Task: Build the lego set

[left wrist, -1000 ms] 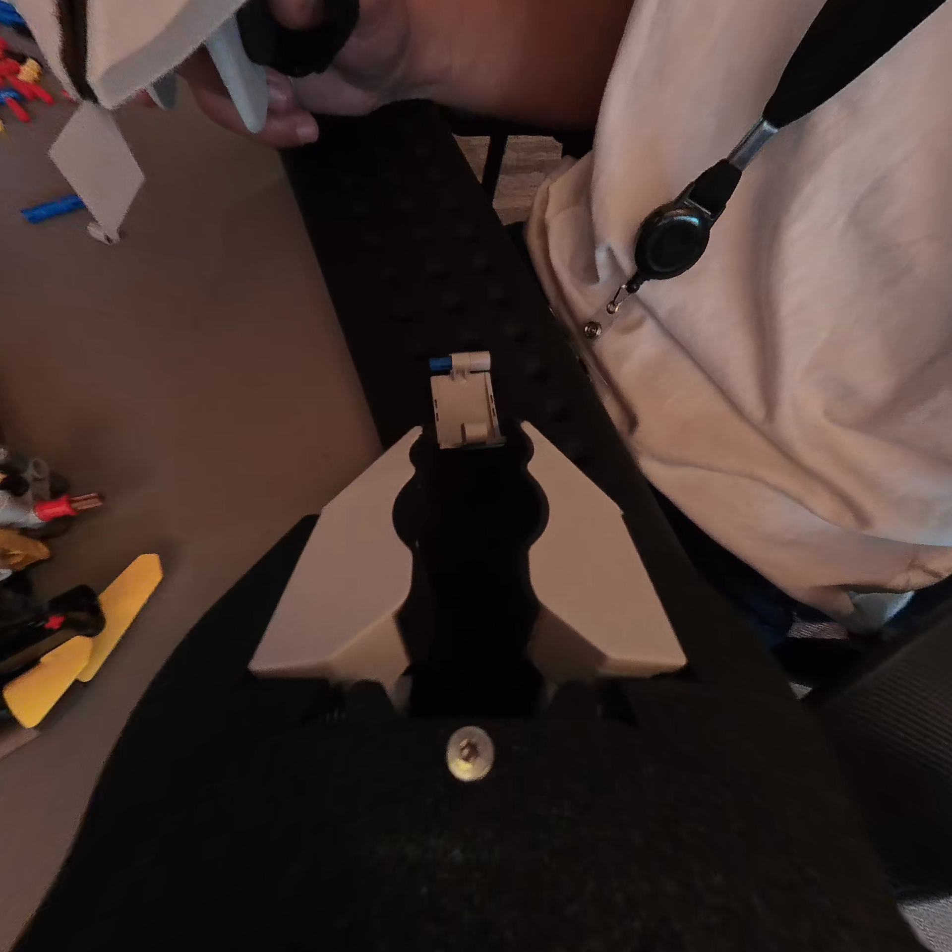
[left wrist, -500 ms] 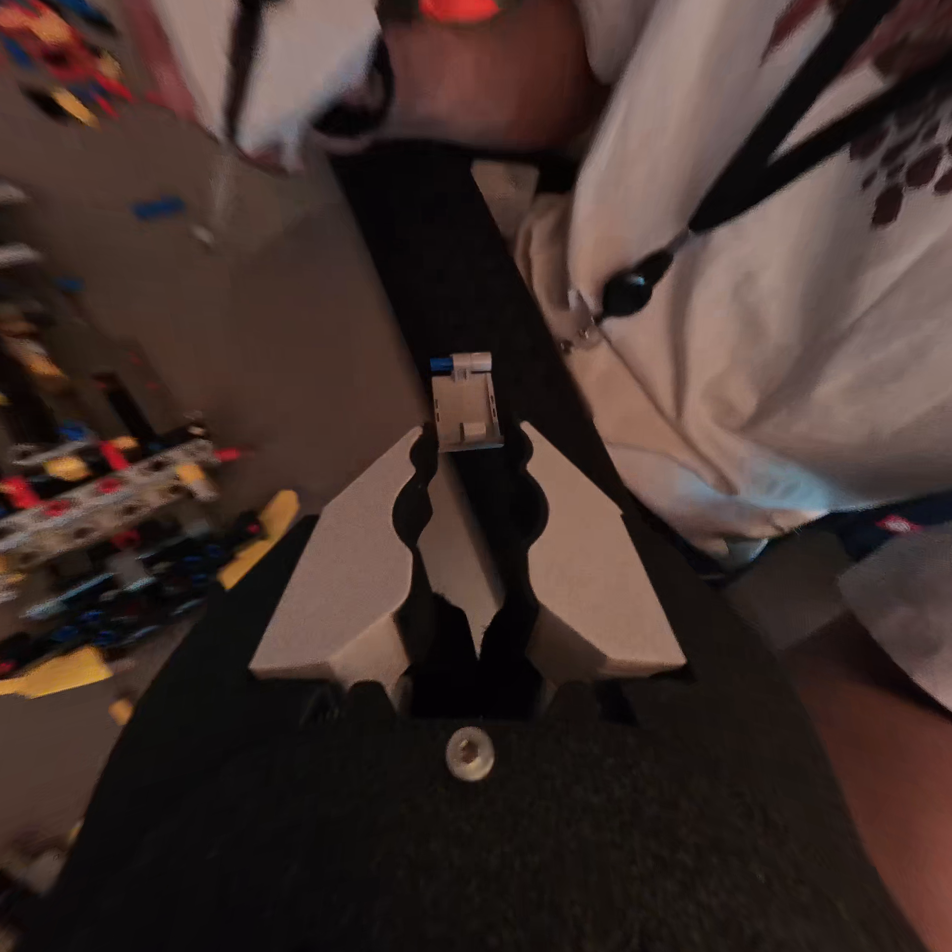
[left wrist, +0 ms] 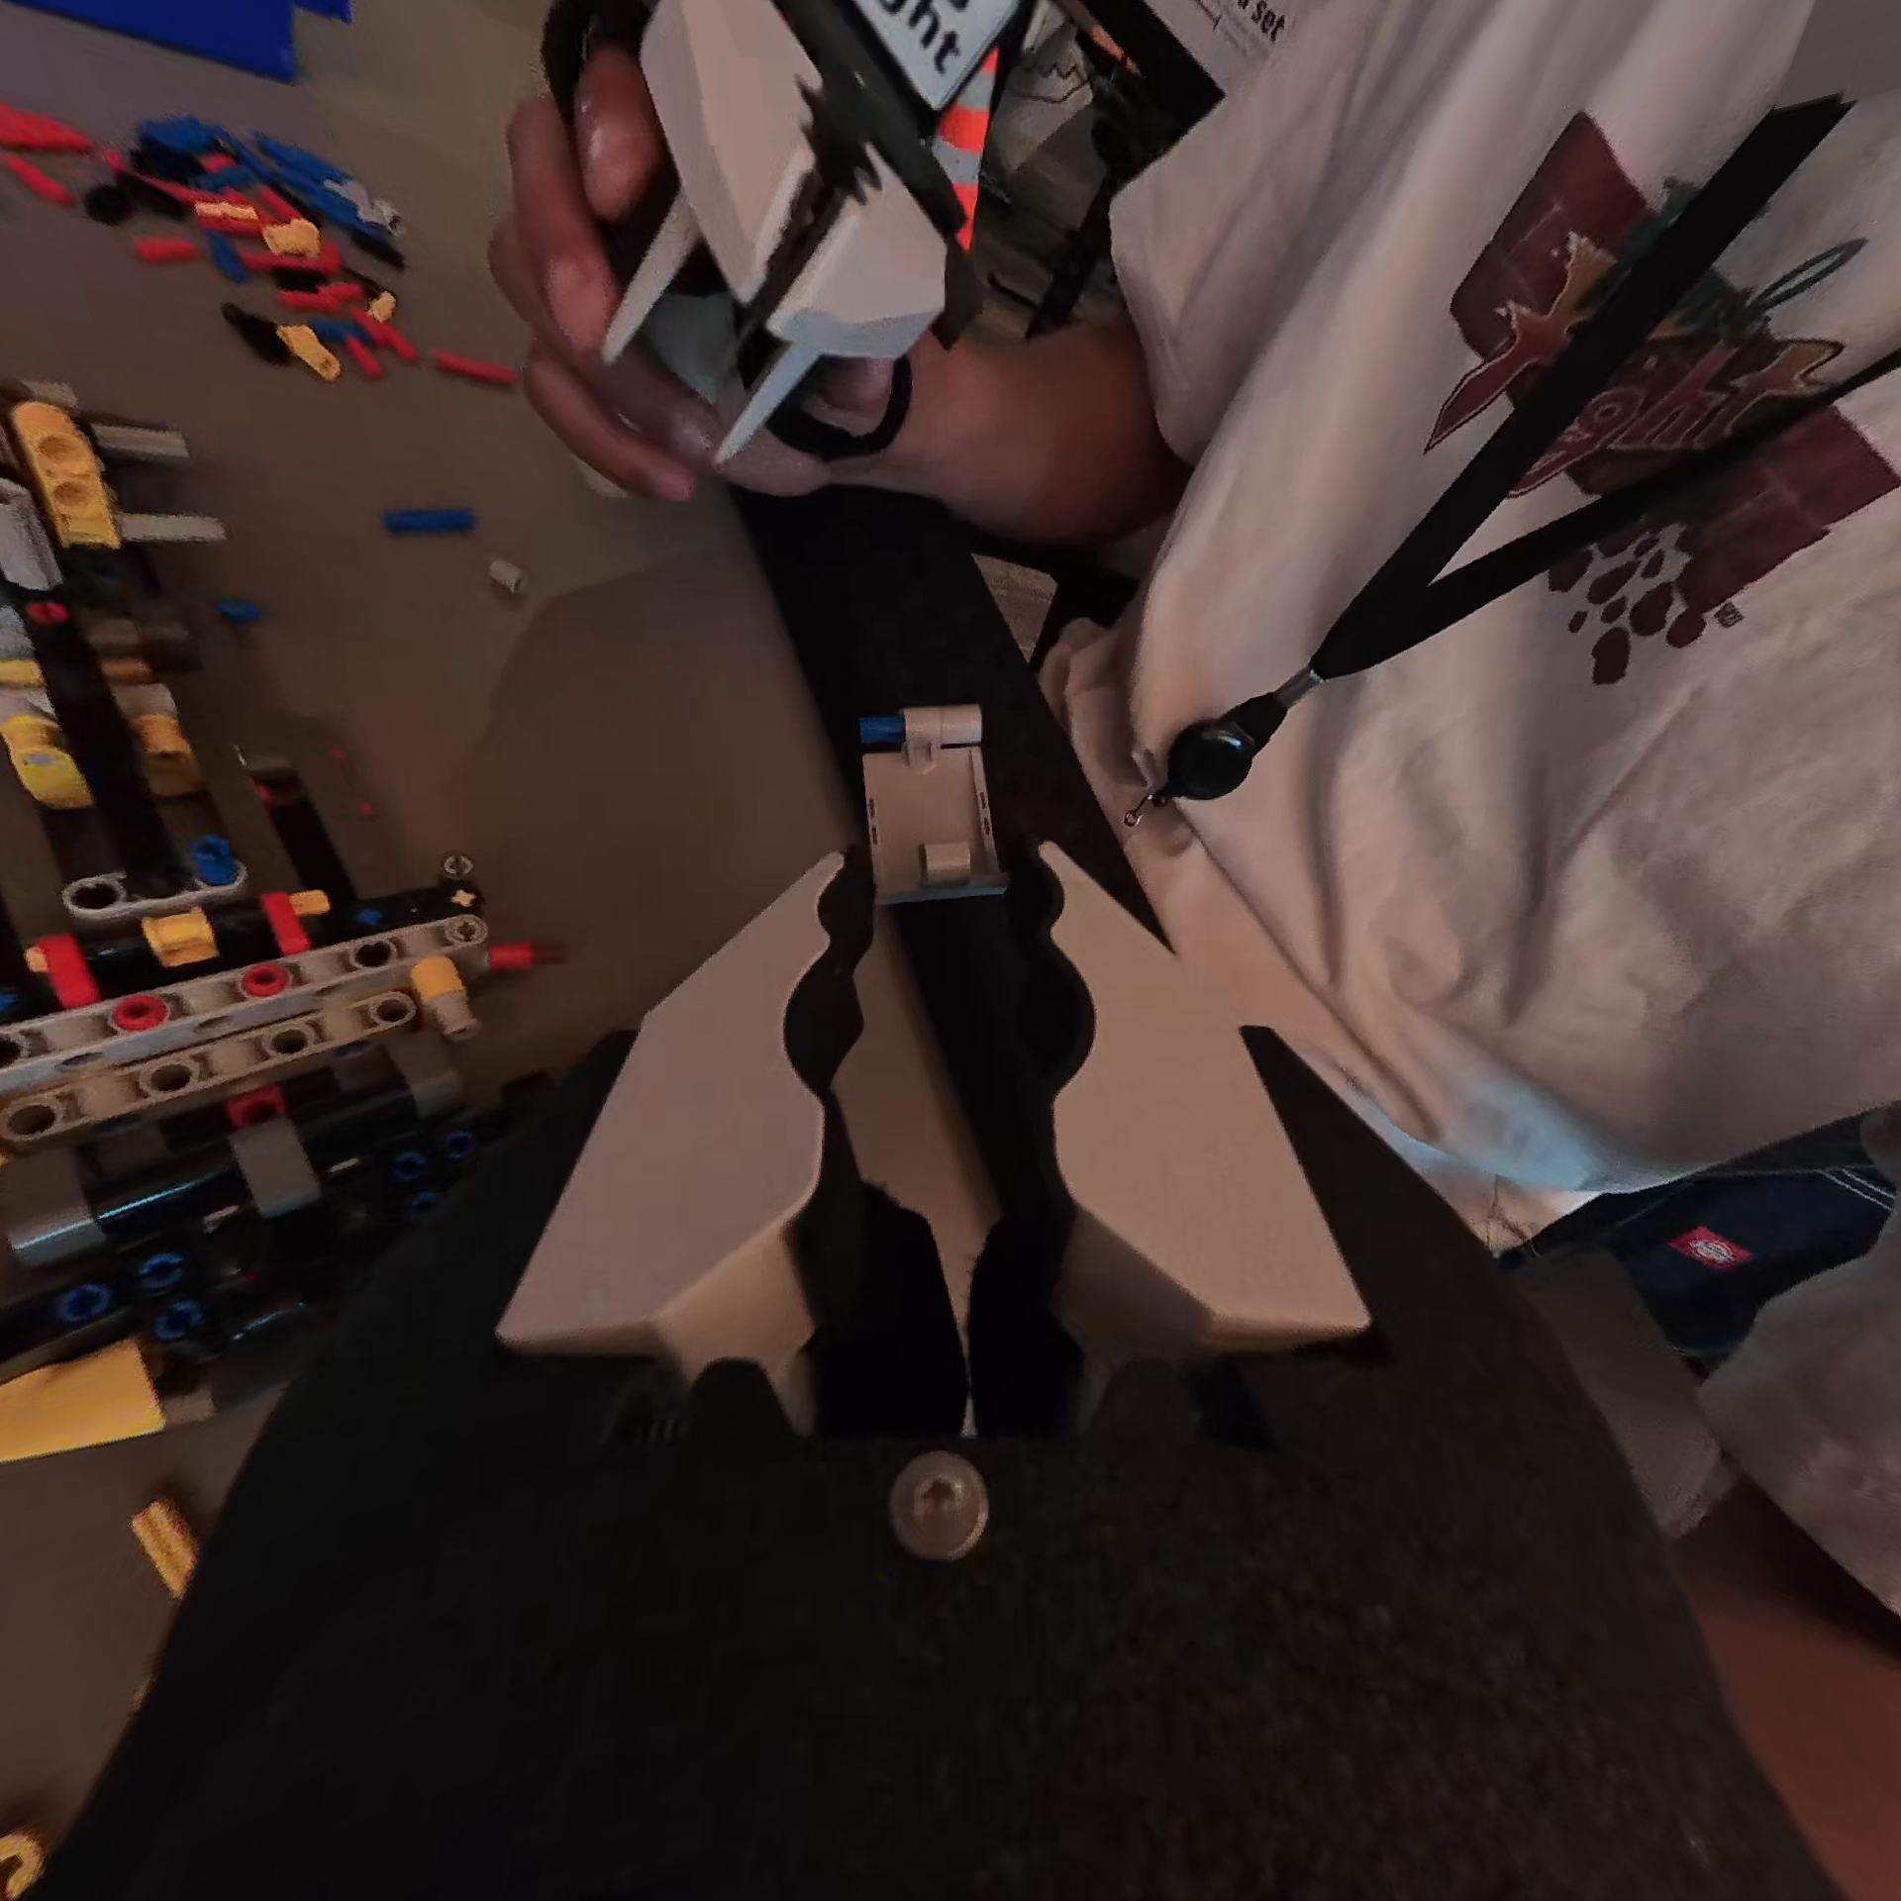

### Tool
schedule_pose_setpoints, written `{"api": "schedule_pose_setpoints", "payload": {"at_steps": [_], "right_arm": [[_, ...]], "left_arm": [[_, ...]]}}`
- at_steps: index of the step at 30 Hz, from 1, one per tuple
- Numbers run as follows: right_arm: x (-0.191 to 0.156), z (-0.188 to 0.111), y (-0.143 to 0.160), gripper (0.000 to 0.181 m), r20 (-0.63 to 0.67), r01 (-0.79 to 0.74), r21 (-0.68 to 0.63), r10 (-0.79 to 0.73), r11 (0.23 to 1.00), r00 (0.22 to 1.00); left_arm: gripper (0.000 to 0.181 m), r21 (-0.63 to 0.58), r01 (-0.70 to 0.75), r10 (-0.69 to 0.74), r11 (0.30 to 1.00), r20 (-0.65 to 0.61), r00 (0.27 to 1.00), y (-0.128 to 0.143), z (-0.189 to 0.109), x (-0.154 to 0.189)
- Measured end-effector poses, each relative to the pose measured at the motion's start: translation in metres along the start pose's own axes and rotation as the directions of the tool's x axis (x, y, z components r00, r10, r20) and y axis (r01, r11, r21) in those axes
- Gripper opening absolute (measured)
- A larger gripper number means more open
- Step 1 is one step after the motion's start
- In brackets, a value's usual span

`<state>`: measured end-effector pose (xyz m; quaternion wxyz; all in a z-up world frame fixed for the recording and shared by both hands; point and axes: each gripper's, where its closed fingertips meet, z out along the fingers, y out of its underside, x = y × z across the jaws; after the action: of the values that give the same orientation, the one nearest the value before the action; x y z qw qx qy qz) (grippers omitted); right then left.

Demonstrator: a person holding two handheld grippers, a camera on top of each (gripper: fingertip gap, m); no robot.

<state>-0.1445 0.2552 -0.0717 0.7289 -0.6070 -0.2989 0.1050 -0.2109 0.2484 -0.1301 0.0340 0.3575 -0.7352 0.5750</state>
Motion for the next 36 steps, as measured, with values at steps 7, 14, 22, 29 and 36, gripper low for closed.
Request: {"api": "schedule_pose_setpoints", "payload": {"at_steps": [7,14,22,29,36], "right_arm": [[-0.010,0.009,0.011,0.000,0.062,-0.020,-0.064,0.024,0.998,0.998],[0.006,0.018,0.018,0.000,-0.120,0.255,-0.194,-0.281,0.947,0.952],[0.009,0.014,0.011,0.000,-0.159,0.322,-0.191,-0.353,0.927,0.922],[0.025,0.000,-0.007,0.000,-0.268,0.298,-0.123,-0.321,0.947,0.908],[0.029,-0.002,-0.003,0.000,-0.251,0.203,-0.106,-0.224,0.973,0.942]], "left_arm": [[0.024,0.056,-0.017,0.014,0.998,0.064,0.998,-0.009,-0.009,-0.011],[0.023,0.166,-0.046,0.028,0.985,0.110,0.994,-0.036,-0.002,-0.021],[0.024,0.335,-0.001,-0.025,0.942,0.073,0.997,-0.064,-0.004,-0.026],[0.024,0.358,0.067,-0.066,0.931,-0.014,0.998,-0.065,-0.008,-0.019],[0.024,-0.264,-0.009,0.072,0.964,0.231,0.970,0.017,0.003,-0.017]]}}
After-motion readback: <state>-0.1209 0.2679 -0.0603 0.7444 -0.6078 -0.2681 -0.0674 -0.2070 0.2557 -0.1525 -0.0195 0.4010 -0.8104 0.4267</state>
